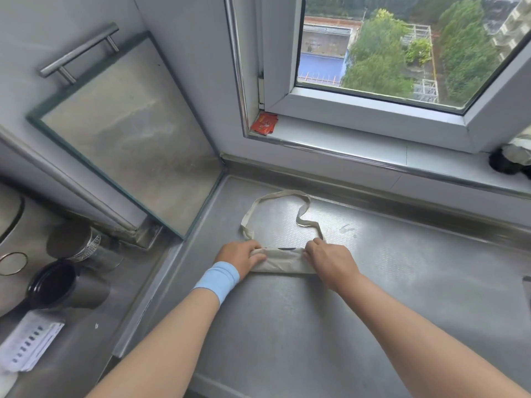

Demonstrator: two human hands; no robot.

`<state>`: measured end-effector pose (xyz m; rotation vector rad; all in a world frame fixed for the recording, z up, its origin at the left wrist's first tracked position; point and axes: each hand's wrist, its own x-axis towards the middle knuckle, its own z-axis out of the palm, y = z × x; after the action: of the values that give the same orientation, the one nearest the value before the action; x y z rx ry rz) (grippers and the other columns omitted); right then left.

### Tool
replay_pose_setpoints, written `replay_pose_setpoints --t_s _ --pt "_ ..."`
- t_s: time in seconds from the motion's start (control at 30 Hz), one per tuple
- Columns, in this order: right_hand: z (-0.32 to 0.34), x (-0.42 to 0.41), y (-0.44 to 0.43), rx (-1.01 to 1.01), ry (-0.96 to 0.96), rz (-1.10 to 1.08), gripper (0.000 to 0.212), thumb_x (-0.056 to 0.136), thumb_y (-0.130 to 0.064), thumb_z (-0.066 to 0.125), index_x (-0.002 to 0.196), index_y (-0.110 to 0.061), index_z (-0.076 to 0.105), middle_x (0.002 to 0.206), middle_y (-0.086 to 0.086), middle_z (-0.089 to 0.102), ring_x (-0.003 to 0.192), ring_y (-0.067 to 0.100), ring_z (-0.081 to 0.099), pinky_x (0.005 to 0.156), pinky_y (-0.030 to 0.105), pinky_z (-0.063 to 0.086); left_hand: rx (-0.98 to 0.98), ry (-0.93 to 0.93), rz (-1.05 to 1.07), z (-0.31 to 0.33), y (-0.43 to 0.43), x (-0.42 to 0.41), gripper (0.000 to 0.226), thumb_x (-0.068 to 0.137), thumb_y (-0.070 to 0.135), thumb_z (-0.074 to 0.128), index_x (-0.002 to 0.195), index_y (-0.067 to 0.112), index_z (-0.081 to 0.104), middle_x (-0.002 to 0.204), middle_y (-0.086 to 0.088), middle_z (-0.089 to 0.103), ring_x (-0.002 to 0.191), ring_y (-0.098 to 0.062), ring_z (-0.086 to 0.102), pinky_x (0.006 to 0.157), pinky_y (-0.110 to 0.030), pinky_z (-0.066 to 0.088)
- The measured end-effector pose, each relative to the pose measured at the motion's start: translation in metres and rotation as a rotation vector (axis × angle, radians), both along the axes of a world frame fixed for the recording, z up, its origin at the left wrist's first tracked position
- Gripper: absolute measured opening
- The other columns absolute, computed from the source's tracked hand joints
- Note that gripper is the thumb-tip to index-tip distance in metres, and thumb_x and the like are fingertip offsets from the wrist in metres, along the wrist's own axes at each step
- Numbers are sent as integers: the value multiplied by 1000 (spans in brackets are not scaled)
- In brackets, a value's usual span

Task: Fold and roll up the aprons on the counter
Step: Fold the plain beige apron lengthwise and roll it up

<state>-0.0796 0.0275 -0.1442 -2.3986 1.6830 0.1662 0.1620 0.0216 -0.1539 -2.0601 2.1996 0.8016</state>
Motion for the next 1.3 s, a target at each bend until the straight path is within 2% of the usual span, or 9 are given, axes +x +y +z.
replay_pose_setpoints --t_s 0.23,0.5,0.57,0.67,0.8,0.97,1.07,1.17,1.3 --pt "-9 4 -9 -117 218 10 15 77 -11 68 88 -18 61 83 6 64 77 29 60 63 38 44 -176 -155 42 -15 -2 -17 22 84 34 65 104 26 64 112 0 55 107 -24 50 89 -34 39" --pt "-28 23 -1 -30 -53 120 52 82 -14 26 119 -12 62 132 14 58 114 34 56 89 42 50 -457 -129 -354 -30 11 -58 29 73 13 42 76 24 68 73 2 58 65 -22 56 54 -29 43" --pt "-41 14 3 79 -152 87 67 87 -22 12 147 -13 41 157 13 31 145 33 29 117 46 25 -427 -105 -333 -32 12 -49 22 74 17 47 78 30 64 76 6 56 70 -21 56 58 -32 43" --pt "-47 1 6 156 -282 69 81 79 -26 -3 157 -20 17 163 1 5 152 19 0 120 30 -10 -392 -64 -280 -35 11 -29 27 66 7 64 78 30 58 79 5 51 73 -23 53 63 -33 41" --pt "-49 -8 8 143 -409 -21 63 91 0 24 151 -18 32 162 4 19 151 16 11 123 31 2 -334 10 -228 -30 13 -8 31 75 5 38 86 23 59 86 -1 50 80 -25 50 67 -33 42" --pt "-38 -9 10 -124 -247 83 31 85 -7 39 101 -18 63 119 8 55 109 30 52 88 37 47 -236 -33 -214 -22 16 -1 31 83 0 45 102 20 60 105 -3 52 97 -24 48 79 -34 43" --pt "-30 -8 11 -175 -187 152 26 83 -19 36 84 -17 62 85 3 56 74 26 57 59 34 45 -259 -60 -236 -23 19 -1 19 82 17 54 100 19 59 106 -1 53 98 -24 50 89 -38 45" --pt "-30 -15 13 -75 -124 183 28 82 -46 57 89 -19 59 88 0 56 79 22 54 64 35 47 -192 -70 -244 -20 22 2 36 80 45 60 107 21 55 116 4 49 107 -20 46 92 -31 42" --pt "-28 -17 15 -63 -84 113 27 79 -37 77 82 -15 62 81 2 59 76 26 61 55 35 48 -121 -61 -249 -16 11 9 37 84 45 64 112 23 57 125 3 53 117 -21 47 95 -32 41"
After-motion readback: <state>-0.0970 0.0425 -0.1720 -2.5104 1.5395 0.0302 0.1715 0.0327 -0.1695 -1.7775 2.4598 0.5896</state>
